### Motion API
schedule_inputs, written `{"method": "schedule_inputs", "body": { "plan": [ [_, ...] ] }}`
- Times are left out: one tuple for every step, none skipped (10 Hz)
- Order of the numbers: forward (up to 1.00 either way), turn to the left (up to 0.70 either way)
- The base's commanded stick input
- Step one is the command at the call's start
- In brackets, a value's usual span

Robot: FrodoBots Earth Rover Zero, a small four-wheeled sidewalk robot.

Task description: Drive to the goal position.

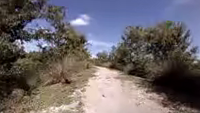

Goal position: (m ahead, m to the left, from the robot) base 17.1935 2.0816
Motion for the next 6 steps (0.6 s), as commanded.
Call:
{"method": "schedule_inputs", "body": {
  "plan": [
    [0.70,0.00],
    [0.70,0.00],
    [0.70,0.00],
    [0.70,0.00],
    [0.70,0.00],
    [0.70,-0.05]
  ]
}}
